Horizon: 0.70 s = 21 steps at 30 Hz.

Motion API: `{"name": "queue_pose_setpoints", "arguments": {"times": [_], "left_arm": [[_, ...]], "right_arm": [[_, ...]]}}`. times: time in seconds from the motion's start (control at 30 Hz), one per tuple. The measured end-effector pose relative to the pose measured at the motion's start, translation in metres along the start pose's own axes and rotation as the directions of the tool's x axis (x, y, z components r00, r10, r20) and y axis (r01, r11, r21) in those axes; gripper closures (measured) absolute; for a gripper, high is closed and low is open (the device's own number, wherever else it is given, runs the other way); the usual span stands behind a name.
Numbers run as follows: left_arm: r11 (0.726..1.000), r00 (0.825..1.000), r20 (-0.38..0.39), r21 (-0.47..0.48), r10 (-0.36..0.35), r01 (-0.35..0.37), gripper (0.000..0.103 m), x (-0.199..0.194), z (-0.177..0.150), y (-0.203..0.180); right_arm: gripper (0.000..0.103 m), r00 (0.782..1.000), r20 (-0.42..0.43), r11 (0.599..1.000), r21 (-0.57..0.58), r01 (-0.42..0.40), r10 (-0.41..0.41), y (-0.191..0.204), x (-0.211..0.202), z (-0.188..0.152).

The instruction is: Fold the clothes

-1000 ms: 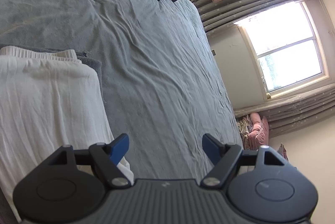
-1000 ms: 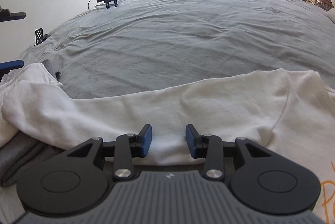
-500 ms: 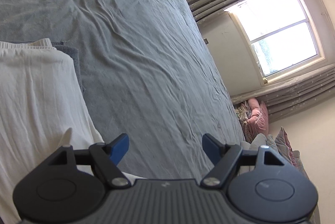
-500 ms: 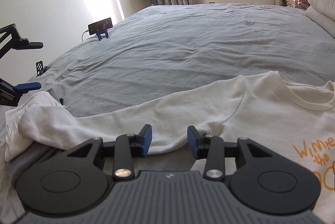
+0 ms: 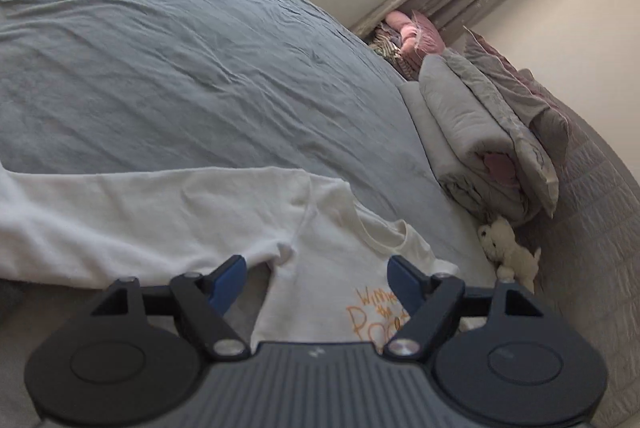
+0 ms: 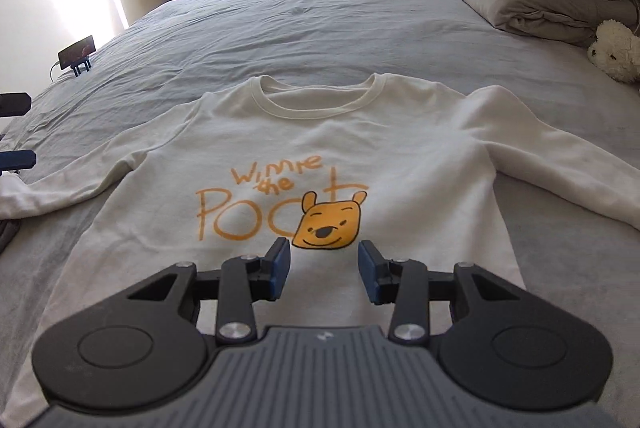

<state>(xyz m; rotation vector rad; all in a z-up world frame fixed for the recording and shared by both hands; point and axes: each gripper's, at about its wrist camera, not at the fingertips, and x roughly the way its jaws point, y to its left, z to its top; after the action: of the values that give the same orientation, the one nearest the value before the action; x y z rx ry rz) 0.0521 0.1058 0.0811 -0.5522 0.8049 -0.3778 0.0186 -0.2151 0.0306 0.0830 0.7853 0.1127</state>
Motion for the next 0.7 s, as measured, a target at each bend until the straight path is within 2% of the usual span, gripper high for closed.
{"name": "queue_pose_setpoints", "arguments": {"times": [0.03,0.1,0.2,0.3,0.37,0.4,0.47,0.57,0.7], "left_arm": [[0.999,1.000,-0.026,0.046,-0.014,0.016,0.024,0.010,-0.012,-0.011],[0.996,0.997,-0.078,0.090,0.007,0.000,0.024,0.028,-0.031,-0.020],[0.989,0.983,-0.176,0.146,0.054,-0.028,0.024,0.050,-0.060,-0.025],[0.972,0.977,-0.179,0.222,0.112,-0.071,0.024,0.059,-0.076,-0.032],[0.965,0.980,-0.155,0.249,0.125,-0.083,0.024,0.059,-0.076,-0.036],[0.965,0.982,-0.147,0.247,0.123,-0.084,0.024,0.059,-0.075,-0.036],[0.970,0.985,-0.134,0.230,0.110,-0.077,0.024,0.061,-0.069,-0.034],[0.977,0.990,-0.101,0.200,0.099,-0.077,0.024,0.060,-0.056,-0.028],[0.979,0.992,-0.043,0.171,0.122,-0.113,0.024,0.055,-0.036,-0.014]], "right_arm": [[0.061,1.000,-0.010,1.000,-0.010,0.002,-0.002,-0.002,-0.001,-0.005],[0.060,1.000,-0.026,0.999,-0.047,-0.005,0.004,-0.003,-0.004,-0.014],[0.059,0.998,-0.055,0.993,-0.118,-0.019,0.012,-0.004,-0.014,-0.027],[0.058,0.994,-0.100,0.984,-0.167,-0.062,0.045,-0.011,-0.025,-0.031],[0.059,0.989,-0.130,0.979,-0.182,-0.095,0.072,-0.020,-0.033,-0.028],[0.059,0.992,-0.110,0.979,-0.184,-0.089,0.069,-0.026,-0.036,-0.021],[0.058,0.999,-0.016,0.982,-0.182,-0.038,0.036,-0.042,-0.040,0.001],[0.058,0.998,0.070,0.991,-0.131,0.014,-0.005,-0.067,-0.026,0.041],[0.058,0.995,0.096,0.982,-0.187,0.017,0.001,-0.067,0.017,0.087]]}}
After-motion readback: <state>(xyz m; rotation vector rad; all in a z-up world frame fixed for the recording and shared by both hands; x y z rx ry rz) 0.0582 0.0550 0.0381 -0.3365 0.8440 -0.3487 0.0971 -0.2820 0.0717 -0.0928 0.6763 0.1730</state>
